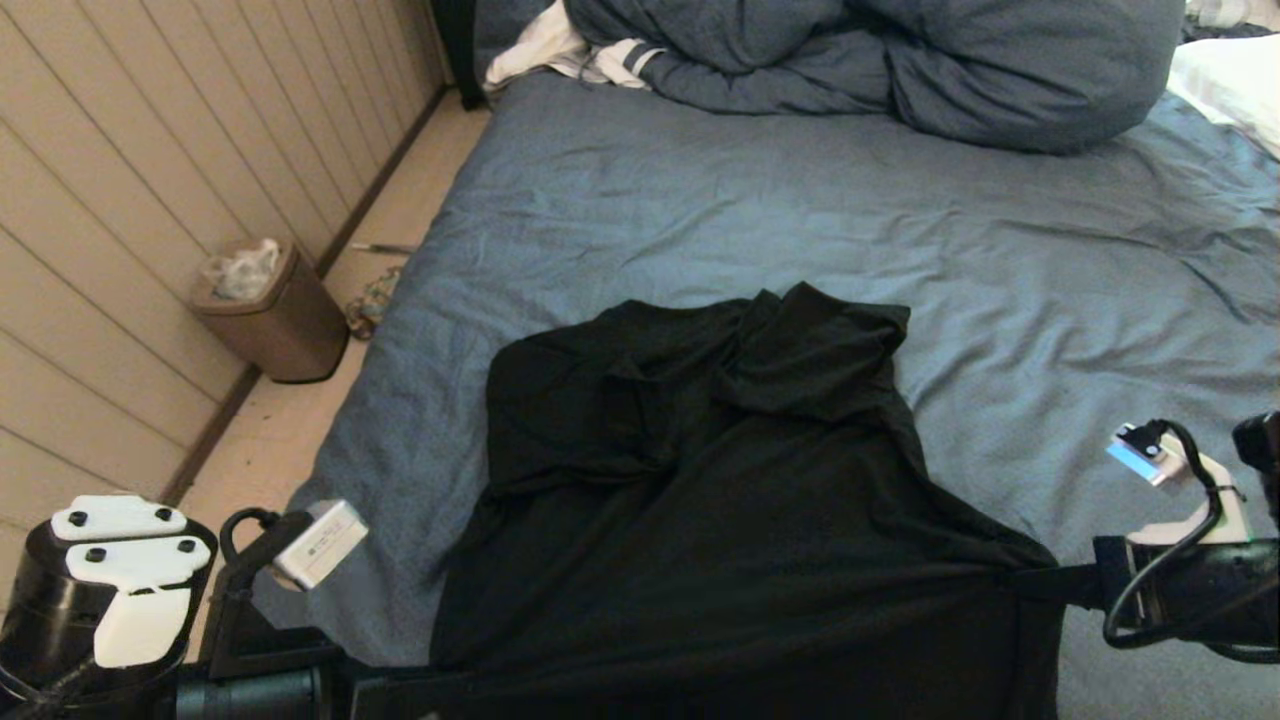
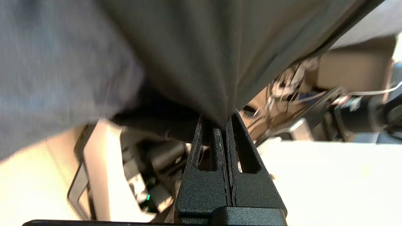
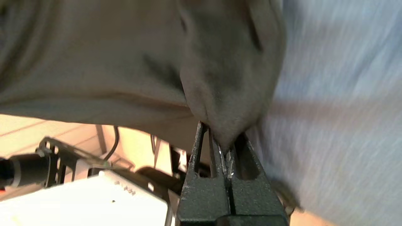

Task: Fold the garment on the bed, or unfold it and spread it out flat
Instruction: Fold the black T-shirt

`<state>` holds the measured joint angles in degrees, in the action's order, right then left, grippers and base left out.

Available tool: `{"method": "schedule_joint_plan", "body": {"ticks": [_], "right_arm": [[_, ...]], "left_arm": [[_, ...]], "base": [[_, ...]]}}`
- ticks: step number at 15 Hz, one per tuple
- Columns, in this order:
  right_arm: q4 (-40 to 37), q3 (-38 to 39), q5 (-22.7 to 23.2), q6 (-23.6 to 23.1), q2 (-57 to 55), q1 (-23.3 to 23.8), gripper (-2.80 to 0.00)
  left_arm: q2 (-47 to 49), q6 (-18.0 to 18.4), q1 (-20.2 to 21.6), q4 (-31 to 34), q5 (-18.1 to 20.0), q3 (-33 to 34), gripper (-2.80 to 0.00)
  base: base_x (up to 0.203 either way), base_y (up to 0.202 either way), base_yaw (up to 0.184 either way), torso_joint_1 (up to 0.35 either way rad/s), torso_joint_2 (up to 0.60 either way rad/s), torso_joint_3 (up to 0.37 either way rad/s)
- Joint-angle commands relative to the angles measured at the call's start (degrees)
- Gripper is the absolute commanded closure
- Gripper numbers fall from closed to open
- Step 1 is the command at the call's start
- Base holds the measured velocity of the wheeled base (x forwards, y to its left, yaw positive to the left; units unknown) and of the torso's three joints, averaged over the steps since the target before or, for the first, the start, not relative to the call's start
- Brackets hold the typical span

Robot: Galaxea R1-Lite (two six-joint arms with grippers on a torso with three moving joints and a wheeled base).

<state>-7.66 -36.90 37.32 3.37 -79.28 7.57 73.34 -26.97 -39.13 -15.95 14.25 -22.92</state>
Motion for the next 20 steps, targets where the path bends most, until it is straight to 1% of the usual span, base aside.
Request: {"method": "schedule_joint_plan", "body": {"ticks": [1, 3, 5, 7, 9, 12, 15, 16, 17, 19, 20], "right_arm": [[-0.09, -4.65, 0.28, 0.69, -0.85, -0.23, 0.0], [-1.16, -9.92, 0.3, 1.85, -3.19, -0.6, 0.0], [-1.76, -15.85, 0.23, 3.11, -7.17, -2.11, 0.0], [-1.89, -21.62, 0.01, 4.84, -11.35, -3.66, 0.0], [-1.92, -26.98, -0.13, 6.13, -15.71, -4.94, 0.0], [-1.92, -33.57, -0.29, 6.87, -22.48, -6.7, 0.0], [-1.98, -40.5, -0.74, 7.23, -28.84, -7.08, 0.0], [-1.95, -42.62, -0.97, 7.26, -30.51, -7.07, 0.0], [-1.93, -44.18, -1.15, 7.27, -31.76, -7.09, 0.0], [-1.92, -45.87, -2.1, 7.27, -33.57, -7.46, 0.0], [-1.92, -46.26, -2.24, 7.27, -33.79, -7.49, -2.8]], "left_arm": [[0.38, -0.26, 0.21, 0.47, -0.06, -3.7, 0.0], [1.97, -0.16, 1.74, 1.11, -0.1, -6.37, 0.0], [5.11, -0.01, 5.56, 1.1, 0.04, -9.34, 0.0], [8.95, 0.06, 9.23, 0.94, 0.31, -14.22, 0.0], [12.37, 0.1, 10.9, 1.09, 0.7, -19.14, 0.0], [18.88, 0.64, 12.88, 0.78, 1.01, -25.27, 0.0], [25.64, 0.78, 15.57, -0.04, 1.27, -31.01, 0.0], [26.52, 0.9, 16.35, -2.13, 2.15, -32.27, 0.0], [27.47, 1.39, 16.89, -2.78, 3.09, -33.06, 0.0], [29.61, 2.57, 18.16, -2.56, 3.77, -34.75, 0.0], [30.19, 2.98, 18.87, -1.8, 3.77, -35.04, 0.0]], "base": [[0.0, 0.0, 0.0, 0.0, 0.0, 0.0], [0.0, 0.0, 0.0, 0.0, 0.0, 0.0], [0.0, 0.0, 0.0, 0.0, 0.0, 0.0], [0.0, 0.0, 0.0, 0.0, 0.0, 0.0], [0.0, 0.0, 0.0, 0.0, 0.0, 0.0], [0.0, 0.0, 0.0, 0.0, 0.0, 0.0], [0.0, 0.0, 0.0, 0.0, 0.0, 0.0], [0.0, 0.0, 0.0, 0.0, 0.0, 0.0], [0.0, 0.0, 0.0, 0.0, 0.0, 0.0], [0.0, 0.0, 0.0, 0.0, 0.0, 0.0], [0.0, 0.0, 0.0, 0.0, 0.0, 0.0]]}}
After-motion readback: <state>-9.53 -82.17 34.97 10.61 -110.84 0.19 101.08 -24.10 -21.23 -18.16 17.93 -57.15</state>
